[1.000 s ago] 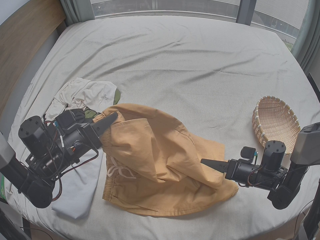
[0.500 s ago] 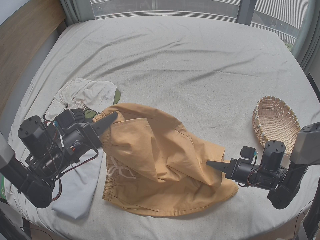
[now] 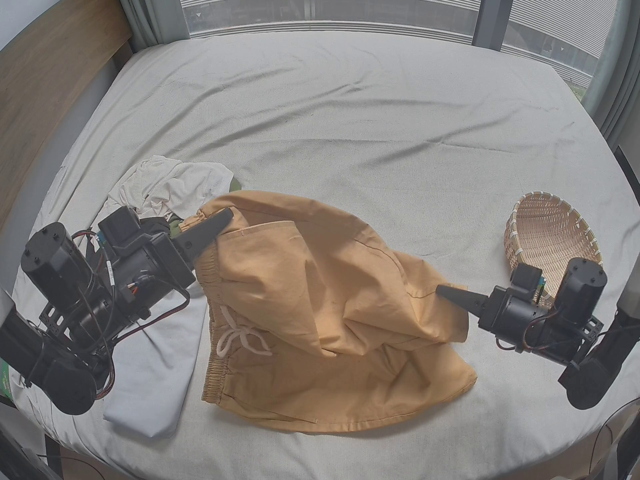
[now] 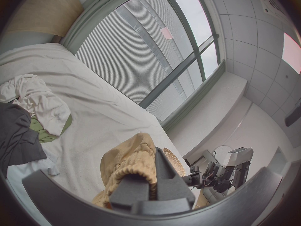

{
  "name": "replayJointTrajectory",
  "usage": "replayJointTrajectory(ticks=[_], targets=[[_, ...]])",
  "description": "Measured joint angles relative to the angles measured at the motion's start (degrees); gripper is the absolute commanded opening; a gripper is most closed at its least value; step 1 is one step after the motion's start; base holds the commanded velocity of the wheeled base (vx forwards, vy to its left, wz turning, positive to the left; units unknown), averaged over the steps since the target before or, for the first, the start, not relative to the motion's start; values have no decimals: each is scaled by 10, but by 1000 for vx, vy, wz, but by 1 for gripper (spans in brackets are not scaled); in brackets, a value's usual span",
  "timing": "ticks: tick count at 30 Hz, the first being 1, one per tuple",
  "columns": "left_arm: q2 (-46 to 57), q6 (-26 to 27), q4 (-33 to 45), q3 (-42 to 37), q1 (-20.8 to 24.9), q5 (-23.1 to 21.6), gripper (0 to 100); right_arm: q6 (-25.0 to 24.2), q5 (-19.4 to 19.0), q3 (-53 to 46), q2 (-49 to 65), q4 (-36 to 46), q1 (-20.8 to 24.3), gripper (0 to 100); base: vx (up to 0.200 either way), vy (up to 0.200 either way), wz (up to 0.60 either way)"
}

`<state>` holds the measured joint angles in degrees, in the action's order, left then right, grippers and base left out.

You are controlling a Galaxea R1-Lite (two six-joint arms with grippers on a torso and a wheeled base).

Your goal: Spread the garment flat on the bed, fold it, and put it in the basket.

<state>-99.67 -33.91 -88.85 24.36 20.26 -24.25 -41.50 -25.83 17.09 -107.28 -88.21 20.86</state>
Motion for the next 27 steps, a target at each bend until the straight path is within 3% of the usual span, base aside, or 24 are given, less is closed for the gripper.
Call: replayJointTrajectory(ticks=[13,27], targets=[[45,-9,1,-15,-33,-66,0,2,-4,10,144,6,-2,0,0,0,0],[70,-33,0,-8,-55,-70,0,3,-4,38,202,7,-50,0,0,0,0]])
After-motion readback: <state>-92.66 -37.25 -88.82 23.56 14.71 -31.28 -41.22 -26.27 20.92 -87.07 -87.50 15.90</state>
